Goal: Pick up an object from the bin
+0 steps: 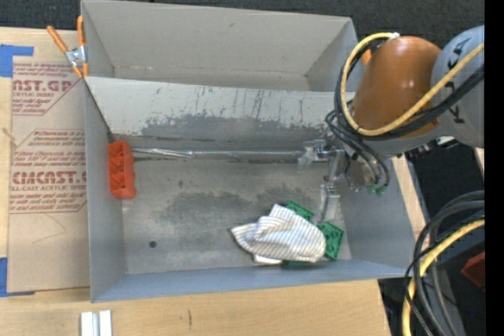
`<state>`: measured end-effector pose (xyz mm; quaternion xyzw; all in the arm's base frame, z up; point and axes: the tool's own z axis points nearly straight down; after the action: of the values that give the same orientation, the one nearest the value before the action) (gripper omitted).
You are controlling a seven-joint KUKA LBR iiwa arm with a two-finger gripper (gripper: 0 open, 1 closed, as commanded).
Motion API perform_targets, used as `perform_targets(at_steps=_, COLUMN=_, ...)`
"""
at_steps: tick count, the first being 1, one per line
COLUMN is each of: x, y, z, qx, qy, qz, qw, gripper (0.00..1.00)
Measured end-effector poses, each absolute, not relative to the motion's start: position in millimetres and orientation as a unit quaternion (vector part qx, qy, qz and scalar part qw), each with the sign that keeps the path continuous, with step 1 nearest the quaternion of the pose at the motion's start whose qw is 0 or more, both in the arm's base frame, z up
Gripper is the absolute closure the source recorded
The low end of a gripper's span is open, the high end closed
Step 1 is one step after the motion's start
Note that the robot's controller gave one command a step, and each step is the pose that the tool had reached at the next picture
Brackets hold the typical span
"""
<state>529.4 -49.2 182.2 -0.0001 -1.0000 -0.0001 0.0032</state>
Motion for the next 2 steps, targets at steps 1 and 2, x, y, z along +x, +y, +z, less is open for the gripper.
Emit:
perform_targets(at_steps=1, x=531.2, y=-49, z=186, qx=0.0, qy=-1.0, qz=0.0, qw=-0.001, gripper=0.0)
perform_targets(at_steps=2, x=516.6, y=-30, z=142, qx=0.016, qy=-1.0, qz=0.001, qw=-0.003, gripper=0.0)
